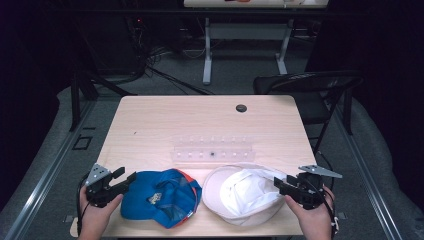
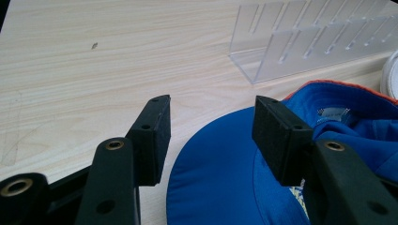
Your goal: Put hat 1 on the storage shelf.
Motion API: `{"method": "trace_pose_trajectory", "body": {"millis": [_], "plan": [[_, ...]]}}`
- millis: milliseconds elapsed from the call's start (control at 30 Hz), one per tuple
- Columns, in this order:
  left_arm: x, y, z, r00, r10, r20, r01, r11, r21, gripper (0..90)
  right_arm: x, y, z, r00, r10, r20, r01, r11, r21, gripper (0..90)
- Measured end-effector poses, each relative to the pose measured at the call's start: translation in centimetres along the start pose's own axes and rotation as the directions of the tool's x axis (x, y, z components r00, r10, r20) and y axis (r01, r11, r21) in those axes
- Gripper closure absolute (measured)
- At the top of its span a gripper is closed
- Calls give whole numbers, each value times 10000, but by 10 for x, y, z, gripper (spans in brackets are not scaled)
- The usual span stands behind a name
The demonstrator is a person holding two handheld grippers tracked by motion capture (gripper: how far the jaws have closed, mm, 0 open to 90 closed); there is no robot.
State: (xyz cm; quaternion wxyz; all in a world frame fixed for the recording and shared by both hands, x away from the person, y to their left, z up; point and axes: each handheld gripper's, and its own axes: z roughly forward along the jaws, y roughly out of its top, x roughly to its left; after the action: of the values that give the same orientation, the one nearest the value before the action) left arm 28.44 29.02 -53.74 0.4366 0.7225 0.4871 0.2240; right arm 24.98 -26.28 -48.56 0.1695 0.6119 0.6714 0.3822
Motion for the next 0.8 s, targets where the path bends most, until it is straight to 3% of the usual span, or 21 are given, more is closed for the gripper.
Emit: {"method": "trace_pose_trajectory", "body": {"millis": [167, 333, 800], "plan": [[0, 0, 0, 10000, -25, -24, 25, 10000, 16, 478, -15, -10, -9, 9977, 469, 485, -455, 9986, -286, 489], [1, 0, 0, 9999, -95, -54, 95, 10000, 26, 478, -24, -18, -8, 9938, 1047, 385, -1045, 9945, -63, 489], [4, 0, -1, 9998, -192, -58, 192, 9998, 20, 478, -18, -27, 2, 9915, 1212, 482, -1230, 9917, 367, 474]]}}
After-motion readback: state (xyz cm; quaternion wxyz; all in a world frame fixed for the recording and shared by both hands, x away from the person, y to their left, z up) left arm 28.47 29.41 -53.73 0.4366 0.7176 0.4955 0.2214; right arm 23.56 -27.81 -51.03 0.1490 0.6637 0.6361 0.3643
